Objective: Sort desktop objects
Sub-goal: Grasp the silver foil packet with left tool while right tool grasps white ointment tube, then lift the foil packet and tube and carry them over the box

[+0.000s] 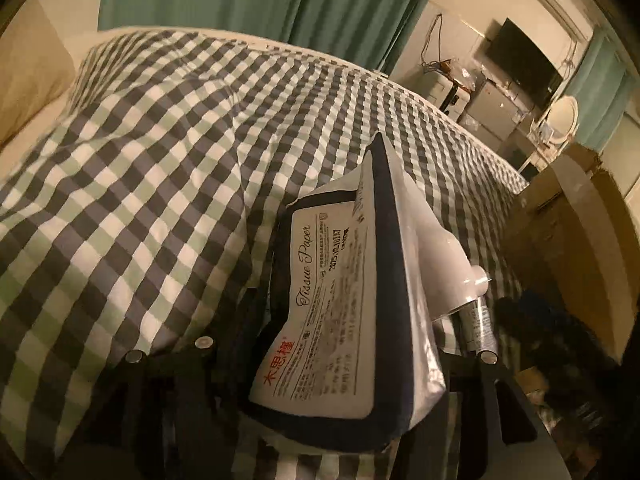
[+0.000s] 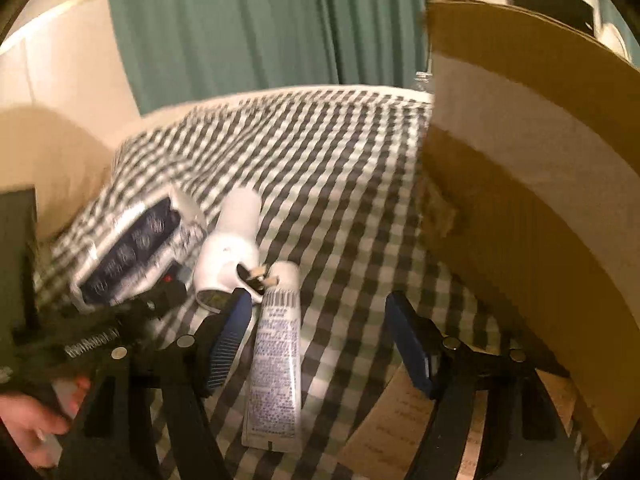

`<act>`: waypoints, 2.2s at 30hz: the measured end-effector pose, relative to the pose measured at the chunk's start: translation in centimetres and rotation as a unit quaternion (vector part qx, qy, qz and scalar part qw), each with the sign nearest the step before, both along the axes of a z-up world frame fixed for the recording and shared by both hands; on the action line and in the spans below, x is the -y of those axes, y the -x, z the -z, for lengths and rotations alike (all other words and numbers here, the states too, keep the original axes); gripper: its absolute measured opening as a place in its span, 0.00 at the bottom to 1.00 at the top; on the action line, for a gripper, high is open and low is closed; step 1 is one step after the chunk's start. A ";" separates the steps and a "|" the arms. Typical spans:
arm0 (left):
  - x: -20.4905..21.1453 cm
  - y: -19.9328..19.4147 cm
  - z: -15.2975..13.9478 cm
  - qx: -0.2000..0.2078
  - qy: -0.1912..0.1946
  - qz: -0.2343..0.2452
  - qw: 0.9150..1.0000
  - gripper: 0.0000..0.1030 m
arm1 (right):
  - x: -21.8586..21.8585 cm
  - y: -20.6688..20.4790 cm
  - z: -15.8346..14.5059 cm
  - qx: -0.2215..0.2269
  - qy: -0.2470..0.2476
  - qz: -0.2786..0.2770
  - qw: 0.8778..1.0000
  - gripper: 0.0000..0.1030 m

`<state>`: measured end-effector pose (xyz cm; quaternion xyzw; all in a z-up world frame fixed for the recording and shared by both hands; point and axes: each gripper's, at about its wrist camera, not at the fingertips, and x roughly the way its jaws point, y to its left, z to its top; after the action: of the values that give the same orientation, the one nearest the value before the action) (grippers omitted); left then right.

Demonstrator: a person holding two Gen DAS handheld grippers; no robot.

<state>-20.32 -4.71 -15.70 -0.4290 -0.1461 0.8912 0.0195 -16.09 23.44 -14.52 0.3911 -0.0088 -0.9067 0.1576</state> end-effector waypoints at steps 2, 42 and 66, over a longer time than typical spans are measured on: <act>-0.7 0.0 -0.1 -0.002 0.033 0.009 0.999 0.30 | 0.3 0.2 0.3 0.005 -0.010 -0.015 1.000 0.66; -5.9 -13.5 -8.1 -0.062 0.025 0.081 0.995 0.15 | -1.1 -11.4 -6.5 -0.002 0.015 -0.031 0.999 0.26; -25.0 -4.0 -20.0 -0.120 -0.022 0.249 0.961 0.15 | -19.1 -6.4 -16.9 -0.083 -0.011 0.093 0.992 0.26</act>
<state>-16.30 20.30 4.32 -0.3408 -0.0504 0.8997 0.2679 -9.69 42.56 2.42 0.3139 -0.0220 -0.9468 0.0680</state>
